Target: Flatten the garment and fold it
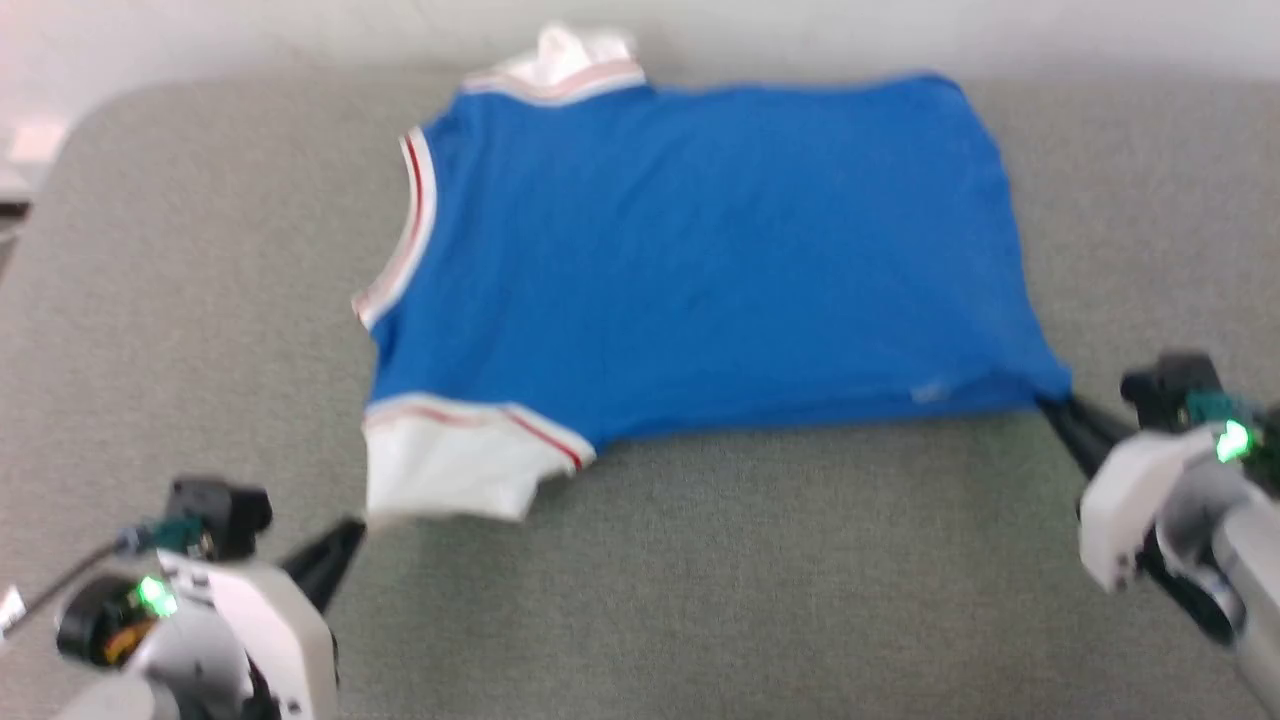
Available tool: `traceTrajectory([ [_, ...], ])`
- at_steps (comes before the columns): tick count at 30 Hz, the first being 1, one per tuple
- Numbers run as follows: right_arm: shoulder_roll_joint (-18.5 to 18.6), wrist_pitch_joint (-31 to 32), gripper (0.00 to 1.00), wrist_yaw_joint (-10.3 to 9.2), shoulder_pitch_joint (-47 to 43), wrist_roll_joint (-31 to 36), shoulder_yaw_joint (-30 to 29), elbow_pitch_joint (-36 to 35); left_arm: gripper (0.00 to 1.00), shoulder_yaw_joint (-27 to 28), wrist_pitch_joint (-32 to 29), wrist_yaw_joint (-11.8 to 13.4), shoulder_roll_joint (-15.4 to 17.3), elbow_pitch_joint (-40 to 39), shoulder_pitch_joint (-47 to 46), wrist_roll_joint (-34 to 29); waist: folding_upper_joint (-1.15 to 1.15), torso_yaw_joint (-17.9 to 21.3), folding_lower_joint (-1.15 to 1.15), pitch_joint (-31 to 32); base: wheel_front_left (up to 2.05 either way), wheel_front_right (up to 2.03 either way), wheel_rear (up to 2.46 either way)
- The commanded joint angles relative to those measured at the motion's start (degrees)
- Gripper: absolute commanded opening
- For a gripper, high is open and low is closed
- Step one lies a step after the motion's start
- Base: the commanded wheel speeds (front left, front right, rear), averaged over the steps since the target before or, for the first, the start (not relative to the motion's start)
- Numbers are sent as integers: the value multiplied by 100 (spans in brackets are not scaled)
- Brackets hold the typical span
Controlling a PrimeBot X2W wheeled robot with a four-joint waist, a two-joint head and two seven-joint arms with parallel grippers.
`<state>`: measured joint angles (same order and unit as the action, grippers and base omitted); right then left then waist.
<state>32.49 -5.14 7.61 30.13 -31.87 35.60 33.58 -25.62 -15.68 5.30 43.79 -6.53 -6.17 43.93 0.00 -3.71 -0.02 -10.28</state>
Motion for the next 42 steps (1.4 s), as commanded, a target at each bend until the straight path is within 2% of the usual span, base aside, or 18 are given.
traceTrajectory([
  [1,97,108,0,-12,-248,-117,-32,-103,0,2,-49,121,56,-158,234,89,0,-77,2,509,0,0,0],
  [7,364,595,0,-12,-1312,-384,-103,-589,0,-249,-300,271,-9,-590,986,399,0,-99,2,971,0,0,0],
  [14,613,1193,0,-12,-2343,-571,-450,-1255,0,-436,-492,449,-3,-877,1711,699,0,-64,2,1297,0,0,0],
  [20,590,1444,0,-12,-2985,-615,-1012,-1743,0,-610,-589,493,-31,-1118,2024,796,0,-51,2,1298,0,0,0],
  [24,353,1496,0,-12,-3096,-823,-1512,-2103,0,-457,-245,526,-237,-1211,1797,690,0,-13,2,1146,0,0,0],
  [33,122,1679,0,-12,-2825,-584,-2216,-2651,0,-22,677,452,-995,-1027,596,462,0,98,2,508,0,0,0],
  [42,-286,1950,0,-12,-2157,-241,-2600,-2644,0,221,961,458,-1134,-226,-516,103,0,372,2,-185,0,0,0],
])
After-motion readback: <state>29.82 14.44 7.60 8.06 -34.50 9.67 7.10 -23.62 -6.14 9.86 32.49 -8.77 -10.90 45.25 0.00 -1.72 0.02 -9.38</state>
